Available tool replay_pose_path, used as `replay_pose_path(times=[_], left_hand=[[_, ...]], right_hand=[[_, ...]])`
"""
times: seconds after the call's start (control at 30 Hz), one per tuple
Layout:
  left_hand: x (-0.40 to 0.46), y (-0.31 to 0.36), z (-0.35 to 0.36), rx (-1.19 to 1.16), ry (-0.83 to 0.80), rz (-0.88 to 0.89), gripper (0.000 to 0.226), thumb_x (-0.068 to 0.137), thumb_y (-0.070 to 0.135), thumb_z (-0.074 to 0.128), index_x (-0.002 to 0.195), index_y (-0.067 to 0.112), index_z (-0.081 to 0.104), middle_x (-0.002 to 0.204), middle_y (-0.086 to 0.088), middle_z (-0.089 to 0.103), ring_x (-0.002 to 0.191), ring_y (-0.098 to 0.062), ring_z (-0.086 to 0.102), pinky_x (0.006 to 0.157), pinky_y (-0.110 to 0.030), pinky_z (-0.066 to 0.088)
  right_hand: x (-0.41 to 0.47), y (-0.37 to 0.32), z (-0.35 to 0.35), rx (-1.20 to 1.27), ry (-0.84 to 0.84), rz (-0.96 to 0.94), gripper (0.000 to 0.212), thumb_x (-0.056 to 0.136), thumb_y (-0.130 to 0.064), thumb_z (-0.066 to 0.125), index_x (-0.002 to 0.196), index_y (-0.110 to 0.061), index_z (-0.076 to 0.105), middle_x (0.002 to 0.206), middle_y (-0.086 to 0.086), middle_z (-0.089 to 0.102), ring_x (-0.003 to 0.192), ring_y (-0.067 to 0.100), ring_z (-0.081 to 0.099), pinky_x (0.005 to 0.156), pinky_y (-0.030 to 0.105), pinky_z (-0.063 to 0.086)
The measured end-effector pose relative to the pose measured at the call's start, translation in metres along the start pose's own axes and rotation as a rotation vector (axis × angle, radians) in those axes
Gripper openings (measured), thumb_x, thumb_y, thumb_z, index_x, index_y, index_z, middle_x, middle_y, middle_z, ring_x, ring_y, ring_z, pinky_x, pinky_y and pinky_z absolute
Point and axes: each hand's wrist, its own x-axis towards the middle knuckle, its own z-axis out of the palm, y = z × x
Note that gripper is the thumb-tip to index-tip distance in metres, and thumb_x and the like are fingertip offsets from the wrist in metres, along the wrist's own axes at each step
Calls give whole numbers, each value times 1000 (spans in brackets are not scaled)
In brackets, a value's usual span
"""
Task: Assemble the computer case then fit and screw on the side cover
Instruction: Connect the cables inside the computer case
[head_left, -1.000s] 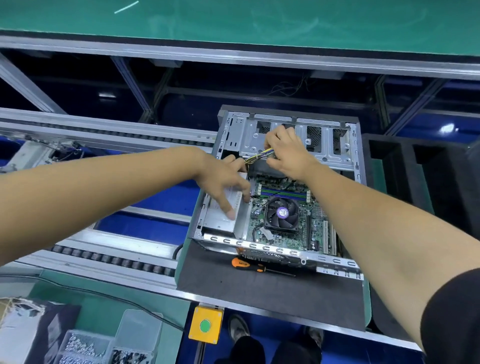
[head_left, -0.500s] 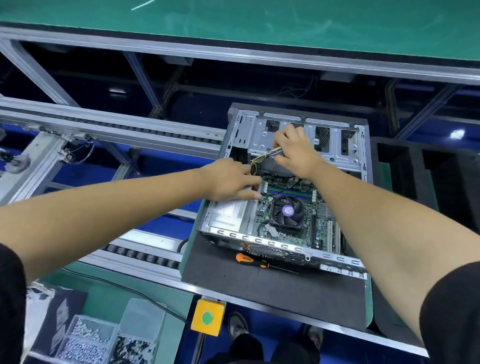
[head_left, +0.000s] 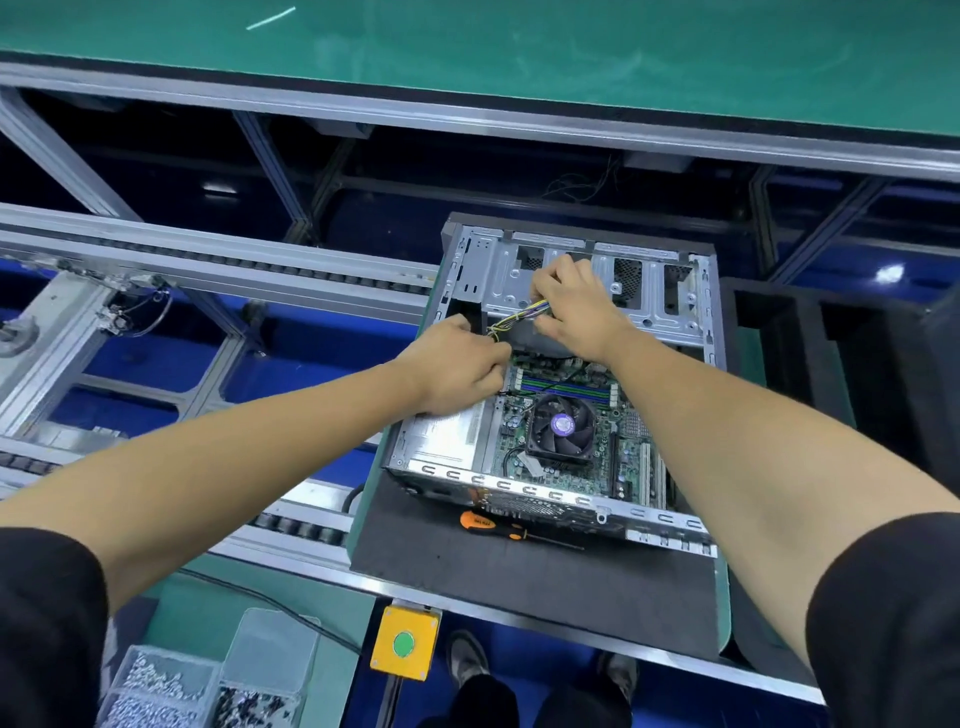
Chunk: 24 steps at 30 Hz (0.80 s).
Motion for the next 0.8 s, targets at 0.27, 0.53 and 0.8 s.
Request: replay_pose_path(times=[0.27,0.53,0.8], left_hand=[[2,-4,5,-19,167,-161,36,95,44,37,65,25,39,48,7,43,57,-12,44,108,-32,28],[0,-5,11,-110,273,-249,14,85,41,48,92,29,45,88,13,47,91,-18,40,96,-36,26],[2,-5,9,-27,129,-105,53,98,49,33,145,31,49,116,9,54,112,-17,42,101,-38,34]], right_hand=[[-17,-16,7,-60,242,-111,14,84,-27,44,88,-15,51,98,0,47,93,18,32,83,31,16],[-46,-43,43,130,93,10,17,86,-25,47,101,-16,48,86,7,60,74,33,57,62,37,37],[-50,-33,45,550,22,451,8,97,-9,60,98,-16,57,71,-1,69,62,14,67,58,32,51]])
